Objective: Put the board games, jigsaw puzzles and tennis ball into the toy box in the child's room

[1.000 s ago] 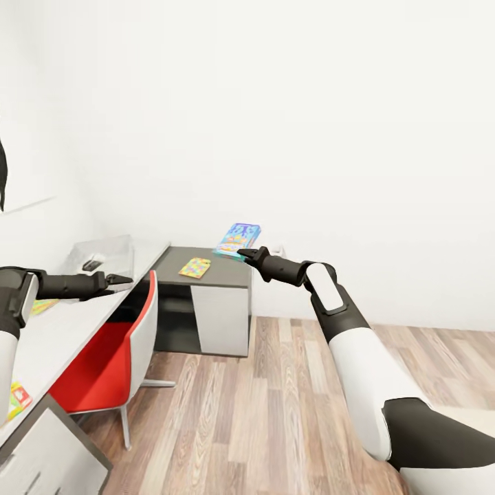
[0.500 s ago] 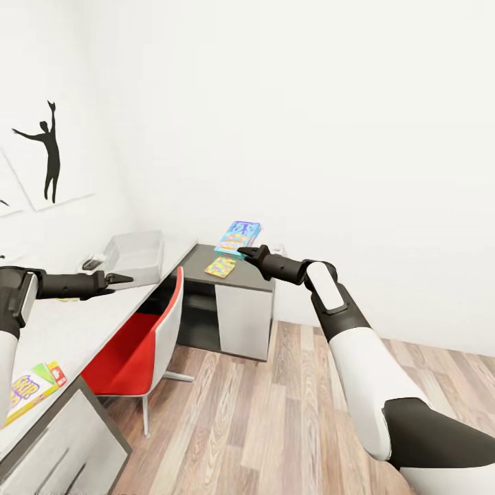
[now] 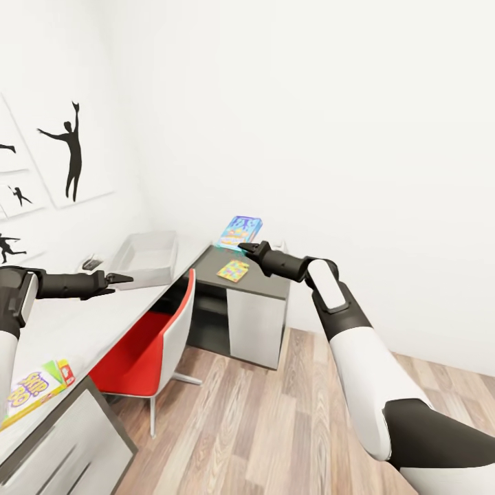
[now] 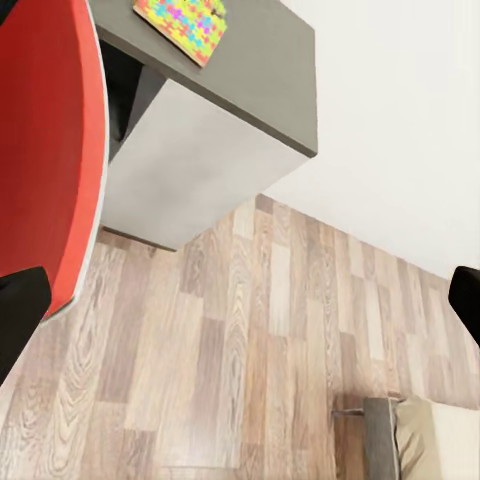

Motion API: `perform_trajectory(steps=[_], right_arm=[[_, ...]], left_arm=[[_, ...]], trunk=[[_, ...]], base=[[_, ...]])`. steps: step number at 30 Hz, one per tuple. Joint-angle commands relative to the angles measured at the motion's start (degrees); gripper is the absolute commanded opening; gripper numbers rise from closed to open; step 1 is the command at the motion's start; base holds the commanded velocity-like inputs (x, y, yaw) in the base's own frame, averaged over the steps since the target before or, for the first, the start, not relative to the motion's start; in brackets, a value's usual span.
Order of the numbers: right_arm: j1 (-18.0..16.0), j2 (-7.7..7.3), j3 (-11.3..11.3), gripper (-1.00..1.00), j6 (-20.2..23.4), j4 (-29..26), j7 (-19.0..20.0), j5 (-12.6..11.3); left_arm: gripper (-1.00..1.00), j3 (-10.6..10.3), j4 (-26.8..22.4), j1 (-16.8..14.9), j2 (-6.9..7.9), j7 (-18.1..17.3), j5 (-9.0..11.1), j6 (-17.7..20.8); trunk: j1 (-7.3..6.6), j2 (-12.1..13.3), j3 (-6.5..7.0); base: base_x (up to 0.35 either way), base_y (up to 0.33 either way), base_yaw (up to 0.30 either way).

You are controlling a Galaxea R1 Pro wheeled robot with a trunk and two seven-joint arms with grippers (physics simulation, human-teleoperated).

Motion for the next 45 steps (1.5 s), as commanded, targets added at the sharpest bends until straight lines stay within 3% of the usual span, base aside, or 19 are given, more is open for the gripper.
perform_trajectory(steps=[1,18,28,45], right_arm=[[-0.05,0.0,-0.04,-1.0,0.11,-0.26,0.34,0.43],[-0.05,0.0,1.02,-1.0,0.4,-2.13,-0.21,0.51],[-0.05,0.0,0.98,-1.0,1.16,-7.52,-1.73,0.1],[-0.13,0.0,1.0,-1.0,1.3,-7.5,-2.2,0.01]], left_arm=[[1.0,0.18,-0.03,-0.08,-0.04,-0.54,-0.6,0.39],[1.0,0.21,-0.03,-0.08,0.0,-0.72,-0.55,0.36],[1.0,0.32,-0.03,-0.08,0.05,-5.29,-0.7,0.38],[1.0,0.41,-0.06,-0.08,-0.03,-5.75,-0.62,0.33]], trunk=[[0.06,-0.12,-0.13],[0.06,-0.12,-0.13],[0.06,-0.12,-0.13],[0.06,-0.12,-0.13]], base=[[0.204,-0.175,0.007],[0.124,-0.092,0.02],[0.029,-0.096,0.262],[0.016,-0.029,0.286]])
